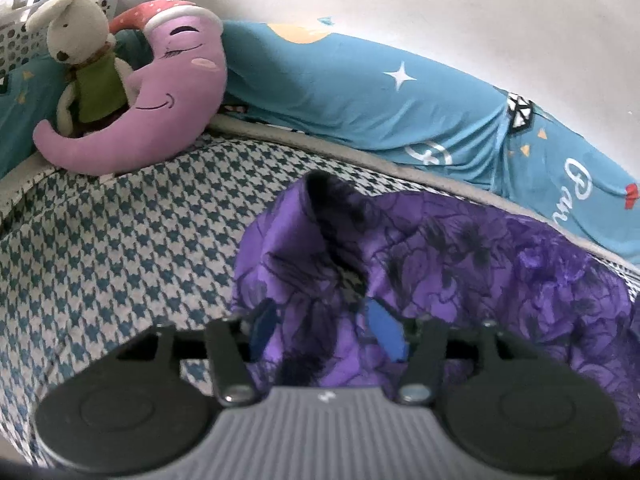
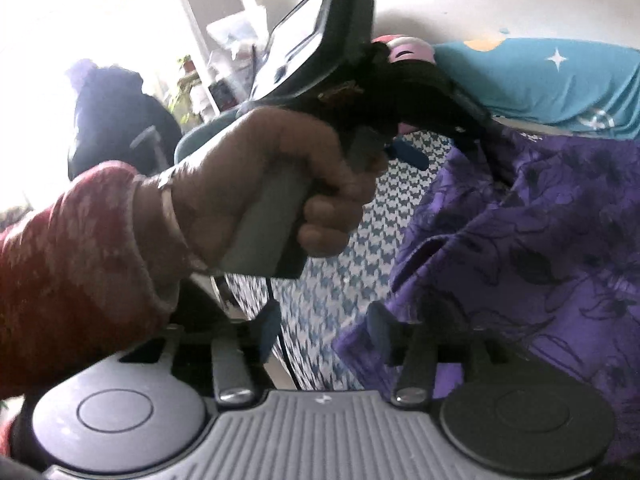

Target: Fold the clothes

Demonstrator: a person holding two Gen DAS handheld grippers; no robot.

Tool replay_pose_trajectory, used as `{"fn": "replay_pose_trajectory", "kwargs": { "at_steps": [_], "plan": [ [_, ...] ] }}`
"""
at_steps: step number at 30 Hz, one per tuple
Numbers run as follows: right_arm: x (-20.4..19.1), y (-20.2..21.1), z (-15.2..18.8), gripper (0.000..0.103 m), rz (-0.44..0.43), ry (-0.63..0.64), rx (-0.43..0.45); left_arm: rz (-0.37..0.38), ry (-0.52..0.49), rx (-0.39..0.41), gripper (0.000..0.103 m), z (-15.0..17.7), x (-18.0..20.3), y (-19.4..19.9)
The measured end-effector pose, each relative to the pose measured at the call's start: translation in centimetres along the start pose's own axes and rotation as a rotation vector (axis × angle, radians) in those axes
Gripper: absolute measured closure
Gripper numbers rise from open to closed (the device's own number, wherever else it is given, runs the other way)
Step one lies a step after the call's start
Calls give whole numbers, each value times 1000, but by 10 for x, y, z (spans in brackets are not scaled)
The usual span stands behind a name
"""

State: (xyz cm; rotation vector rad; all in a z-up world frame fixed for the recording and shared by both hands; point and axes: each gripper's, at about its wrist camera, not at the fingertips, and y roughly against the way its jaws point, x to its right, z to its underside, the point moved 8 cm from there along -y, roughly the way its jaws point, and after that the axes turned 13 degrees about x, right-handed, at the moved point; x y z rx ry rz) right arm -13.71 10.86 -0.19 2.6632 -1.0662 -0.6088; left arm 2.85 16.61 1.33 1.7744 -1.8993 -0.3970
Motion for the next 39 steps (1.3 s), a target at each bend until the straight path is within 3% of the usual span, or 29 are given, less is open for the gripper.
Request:
{"fn": "replay_pose_trajectory", "kwargs": {
  "at_steps": [2,12,27,39],
  "plan": [
    [2,7,1,53,32,30,-3,23,-7,-6,34,3,9,3],
    [55,47,-11,53,246,-42,78,89,-66,-42,21,24,49,9],
    [129,124,-43,53,486,-100,151,152,-131,-107,13,55,84,10],
    [213,184,-47,53,715,-156,151,209,-148,-134,0,78,118,9]
  ]
}}
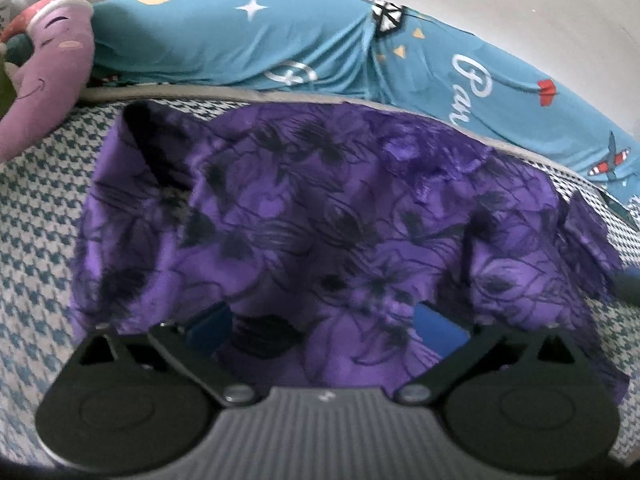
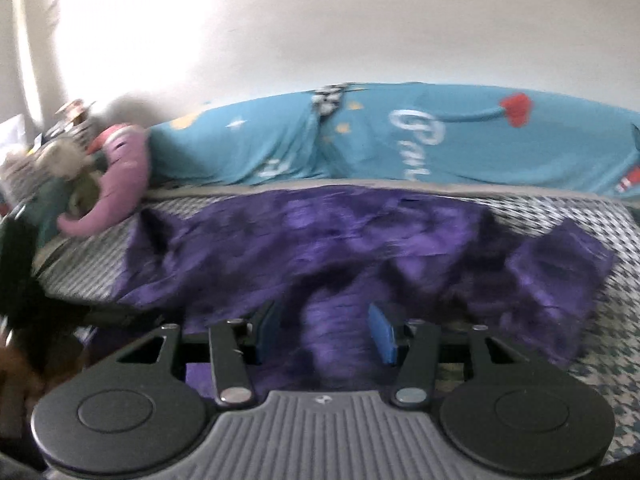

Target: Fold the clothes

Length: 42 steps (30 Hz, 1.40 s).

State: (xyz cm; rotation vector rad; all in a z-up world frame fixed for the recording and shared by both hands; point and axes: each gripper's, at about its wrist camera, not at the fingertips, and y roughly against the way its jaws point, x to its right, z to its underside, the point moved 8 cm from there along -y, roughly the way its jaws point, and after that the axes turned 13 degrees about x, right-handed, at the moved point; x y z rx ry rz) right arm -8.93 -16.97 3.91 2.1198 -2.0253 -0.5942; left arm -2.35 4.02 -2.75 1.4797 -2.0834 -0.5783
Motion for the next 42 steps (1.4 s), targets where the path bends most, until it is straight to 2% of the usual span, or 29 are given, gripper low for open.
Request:
{"fn": "replay_pose_trajectory", "kwargs": {
  "at_steps": [5,10,19,24,31,32,34,36,39,42],
  "plan": [
    [52,-18,2,53,101,-76,-29,59,-50,-3,0,11,31,-1],
    [77,-43,16,53,124,-147,-93,96,-114,29,0,11,58,-1],
    [101,-76,26,51,127,-329,-110,80,-105,-21,0,20,66,-17],
    [103,-94,23,39,129,-372,-88,75,-85,-29,0,21,63,-20],
    [111,-116,23,38,155,-401,-80,71,-84,-37,0,21,63,-25],
    [112,-118,23,39,161,-402,-76,68,-84,-40,0,21,63,-26],
    [115,-122,22,49,178,-397,-69,63,-84,-52,0,23,63,-29],
    [118,-125,20,69,199,-390,-64,57,-87,-68,0,25,63,-33],
    [126,-128,21,84,223,-419,-63,49,-88,-94,0,29,64,-38],
    [132,-127,12,90,224,-437,-29,41,-89,-104,0,30,64,-42]
  ]
}}
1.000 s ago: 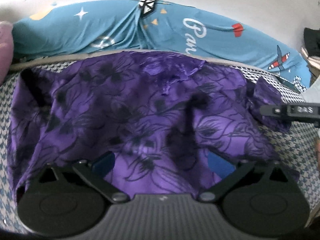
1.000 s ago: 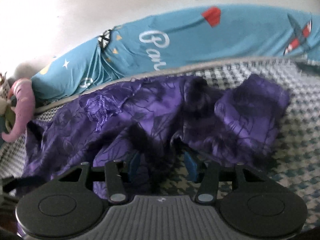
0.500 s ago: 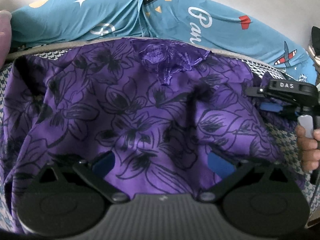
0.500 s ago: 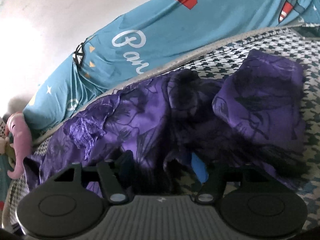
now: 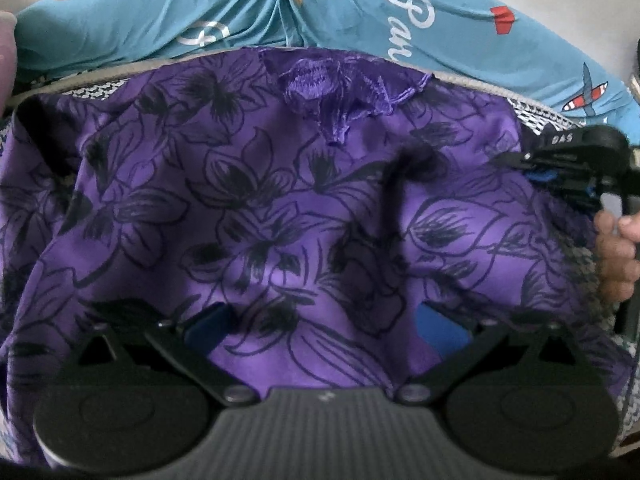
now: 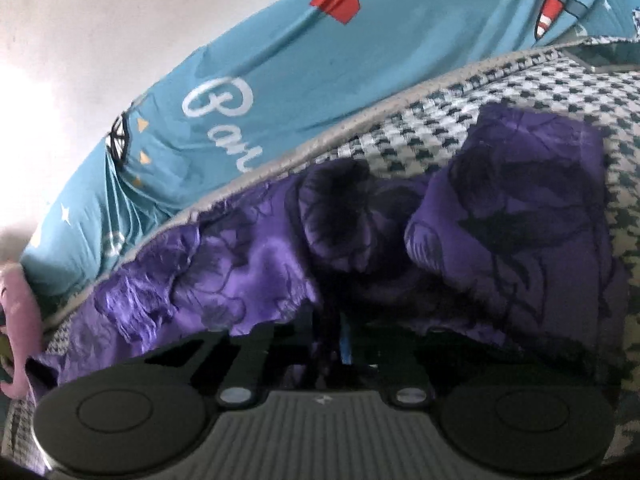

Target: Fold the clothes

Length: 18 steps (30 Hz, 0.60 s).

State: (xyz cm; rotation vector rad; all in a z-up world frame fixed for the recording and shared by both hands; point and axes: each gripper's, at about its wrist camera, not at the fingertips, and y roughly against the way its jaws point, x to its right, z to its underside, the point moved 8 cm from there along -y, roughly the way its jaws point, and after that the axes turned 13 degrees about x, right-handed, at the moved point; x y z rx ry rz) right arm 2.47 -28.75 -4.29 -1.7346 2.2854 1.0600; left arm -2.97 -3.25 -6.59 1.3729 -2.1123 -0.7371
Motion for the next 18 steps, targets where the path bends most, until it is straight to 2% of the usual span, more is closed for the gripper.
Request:
{"fn": "replay_pose_trajectory", "kwargs": {
  "at_steps": [8,9,13,15,18],
  "plan": [
    [-8,12,-57,92,-42,-38,213,-15,20,10,0,-6,-1,-8],
    [-11,14,-65,99,-48,-35,245,-20,17,14,0,-7,-1,-8],
    [-19,13,-89,98,-54,-33,337,-54,-6,13,0,-9,0,-13],
    [-17,10,-94,96,-50,-50,332,-70,-16,4,0,-9,-1,-16],
    [-13,6,-92,95,-48,-73,280,-78,-3,-10,0,-10,-4,-18]
  ]
}}
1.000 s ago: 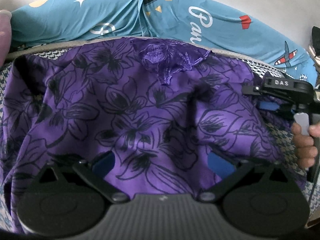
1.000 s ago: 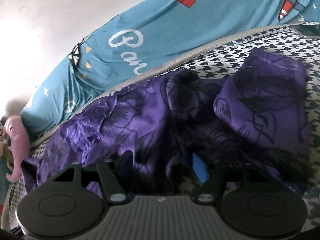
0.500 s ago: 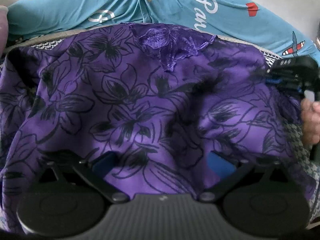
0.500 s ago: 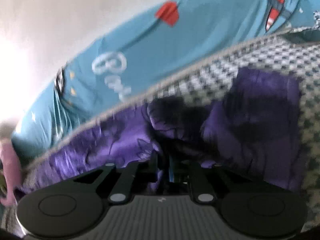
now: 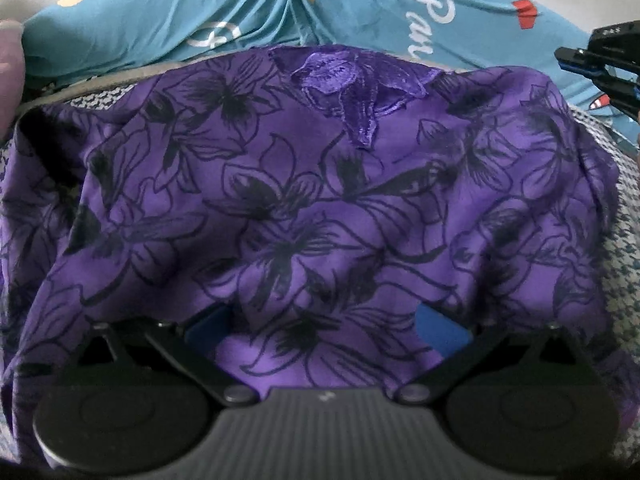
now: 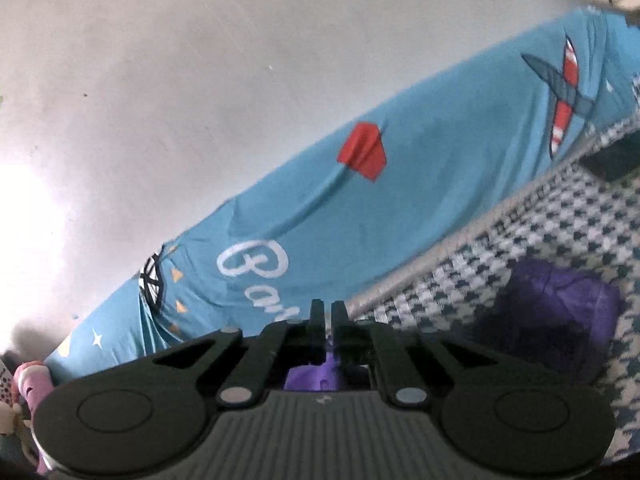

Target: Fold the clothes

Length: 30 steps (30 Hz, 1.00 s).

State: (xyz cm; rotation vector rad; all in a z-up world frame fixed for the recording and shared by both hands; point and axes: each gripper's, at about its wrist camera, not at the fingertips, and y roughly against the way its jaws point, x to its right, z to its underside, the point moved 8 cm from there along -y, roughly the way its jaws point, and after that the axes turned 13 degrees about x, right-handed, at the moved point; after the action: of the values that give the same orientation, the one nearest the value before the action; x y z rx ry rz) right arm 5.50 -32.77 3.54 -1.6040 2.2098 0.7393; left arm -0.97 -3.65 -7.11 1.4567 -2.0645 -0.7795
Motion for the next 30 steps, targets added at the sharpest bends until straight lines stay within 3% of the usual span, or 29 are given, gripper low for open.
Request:
{"fn": "replay_pose_trajectory", "kwargs": {
  "at_steps": [11,21,30],
  "plan": [
    [14,16,18,93,54,77,-128,32,37,10,0,-10,-1,5],
    [25,76,27,90,49,195,-239,56,-47,58,0,-2,8,17],
    [45,126,34,90,86,236,-293,163,-75,94,0,7,18,57]
  ]
}}
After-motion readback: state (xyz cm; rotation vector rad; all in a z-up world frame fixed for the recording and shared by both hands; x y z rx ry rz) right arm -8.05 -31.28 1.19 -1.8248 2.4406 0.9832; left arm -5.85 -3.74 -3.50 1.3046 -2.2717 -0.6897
